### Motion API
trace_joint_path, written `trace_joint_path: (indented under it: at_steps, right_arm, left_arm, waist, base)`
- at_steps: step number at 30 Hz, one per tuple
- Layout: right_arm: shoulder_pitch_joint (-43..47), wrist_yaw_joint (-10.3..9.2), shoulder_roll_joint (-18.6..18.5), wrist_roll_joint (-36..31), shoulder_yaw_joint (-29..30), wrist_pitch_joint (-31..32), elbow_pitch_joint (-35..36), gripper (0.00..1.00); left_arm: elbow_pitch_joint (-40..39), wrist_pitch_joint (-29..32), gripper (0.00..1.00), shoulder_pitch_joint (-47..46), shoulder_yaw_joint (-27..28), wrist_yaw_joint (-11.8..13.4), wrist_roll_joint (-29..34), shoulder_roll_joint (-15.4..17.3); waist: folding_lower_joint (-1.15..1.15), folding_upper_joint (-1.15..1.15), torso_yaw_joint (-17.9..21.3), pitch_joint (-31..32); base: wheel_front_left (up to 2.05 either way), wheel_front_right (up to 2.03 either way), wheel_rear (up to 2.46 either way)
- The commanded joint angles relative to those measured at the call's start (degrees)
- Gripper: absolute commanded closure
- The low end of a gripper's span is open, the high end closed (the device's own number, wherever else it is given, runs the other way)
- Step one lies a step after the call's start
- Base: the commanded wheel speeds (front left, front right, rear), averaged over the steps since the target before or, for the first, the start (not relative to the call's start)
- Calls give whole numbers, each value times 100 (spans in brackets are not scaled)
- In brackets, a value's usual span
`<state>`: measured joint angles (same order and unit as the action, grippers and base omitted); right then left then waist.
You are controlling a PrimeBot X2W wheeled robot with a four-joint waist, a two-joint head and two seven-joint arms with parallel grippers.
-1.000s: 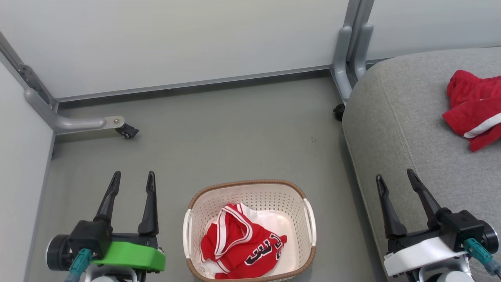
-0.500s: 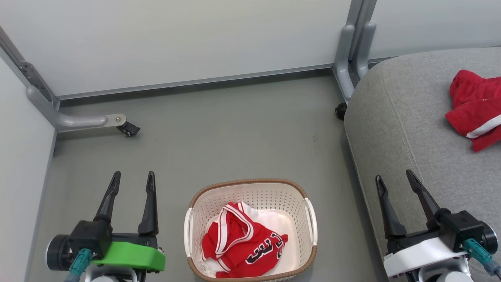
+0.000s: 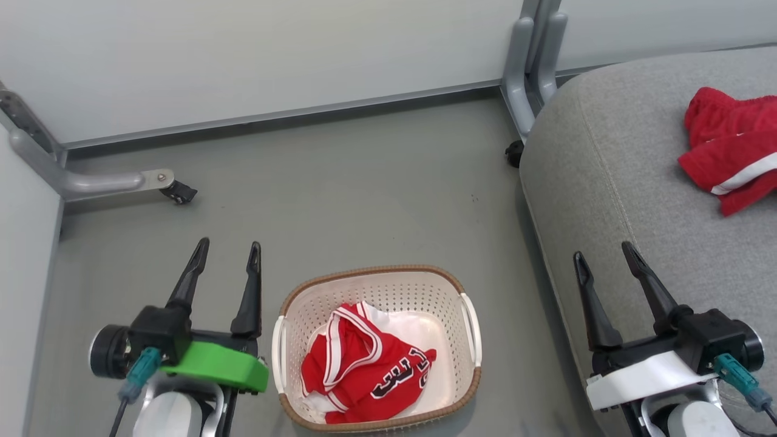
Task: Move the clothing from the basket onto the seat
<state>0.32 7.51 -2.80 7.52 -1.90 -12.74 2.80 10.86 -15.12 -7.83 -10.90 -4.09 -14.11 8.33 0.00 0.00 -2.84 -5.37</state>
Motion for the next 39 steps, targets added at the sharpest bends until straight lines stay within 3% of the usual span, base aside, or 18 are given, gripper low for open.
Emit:
trace_joint_path:
  at_steps: [1,14,22,39]
  right_arm:
    - [-129,-4,-17,-31,-5,-37,36,0]
    - [-1119,-4,-16,27,-271,-193,70,0]
    - [-1761,-4,-13,140,-403,-243,144,0]
    - [-2541,-4,-11,363,-616,-251,579,0]
  left_arm:
    - [68,14,0,-217,-48,-54,31,59]
    - [1362,180,0,-1812,-941,-329,194,433]
    - [2165,251,0,-2656,-1923,-338,27,811]
    - [3591,541,0,-4101,-4075,-341,-583,1360]
  waist:
    - [0,0,210,-240]
    - [0,0,1152,-1538]
    - [0,0,1633,-2398]
    - [0,0,1995,-3825]
  base:
    - [0,0,0]
    - [0,0,0]
    - [0,0,0]
    - [0,0,0]
